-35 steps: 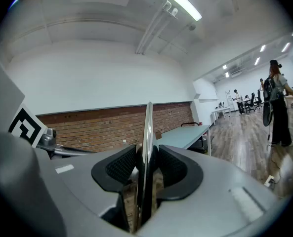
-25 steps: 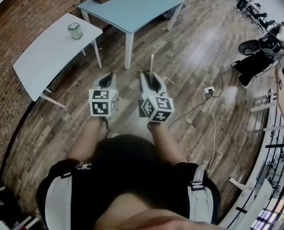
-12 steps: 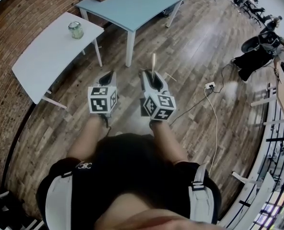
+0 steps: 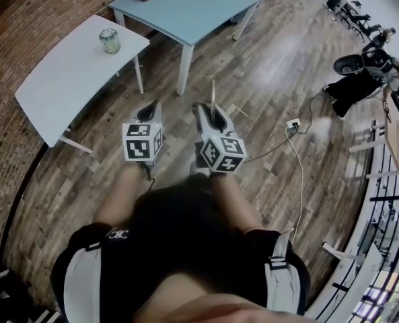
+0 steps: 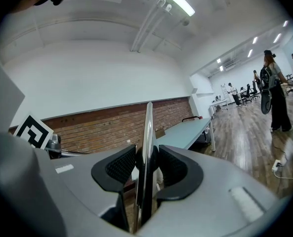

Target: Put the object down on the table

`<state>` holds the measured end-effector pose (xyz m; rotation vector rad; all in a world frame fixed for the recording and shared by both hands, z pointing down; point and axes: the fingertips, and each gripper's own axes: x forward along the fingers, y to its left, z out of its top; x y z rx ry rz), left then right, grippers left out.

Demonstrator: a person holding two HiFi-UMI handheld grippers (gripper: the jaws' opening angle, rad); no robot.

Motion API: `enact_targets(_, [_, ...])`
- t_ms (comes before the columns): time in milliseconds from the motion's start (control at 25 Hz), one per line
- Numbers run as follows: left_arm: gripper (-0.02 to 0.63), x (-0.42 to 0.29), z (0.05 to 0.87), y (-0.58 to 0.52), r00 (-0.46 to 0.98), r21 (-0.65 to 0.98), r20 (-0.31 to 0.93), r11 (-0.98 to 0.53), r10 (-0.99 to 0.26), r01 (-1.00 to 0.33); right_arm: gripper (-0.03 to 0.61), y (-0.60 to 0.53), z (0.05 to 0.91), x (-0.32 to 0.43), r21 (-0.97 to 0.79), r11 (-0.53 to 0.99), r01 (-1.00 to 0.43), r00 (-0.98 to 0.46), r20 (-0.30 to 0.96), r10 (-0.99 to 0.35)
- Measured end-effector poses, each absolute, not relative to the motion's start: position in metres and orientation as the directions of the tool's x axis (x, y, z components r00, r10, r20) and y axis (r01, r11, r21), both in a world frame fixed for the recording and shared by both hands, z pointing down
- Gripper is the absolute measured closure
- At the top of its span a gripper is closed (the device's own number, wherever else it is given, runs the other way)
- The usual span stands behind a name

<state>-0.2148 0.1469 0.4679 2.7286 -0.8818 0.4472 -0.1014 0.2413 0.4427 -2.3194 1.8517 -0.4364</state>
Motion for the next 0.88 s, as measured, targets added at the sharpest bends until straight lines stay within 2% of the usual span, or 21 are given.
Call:
enact_targets(360, [0.614, -0.2, 0.483, 0.11, 0.74, 0.086, 0.39, -0.779, -0.547, -0.621, 0.416, 0.199, 0.451, -0.077, -0.332, -0.212, -0.919, 0.178, 0.132, -0.975])
enact_targets(880, [0.614, -0.109, 0.475, 0.035, 0.738, 0.062, 0.392, -0.785, -0.549, -0.617, 0.416, 0.111, 0.44, 0.01, -0.32, -0.178, -0.931, 0.147, 0.118, -0.982])
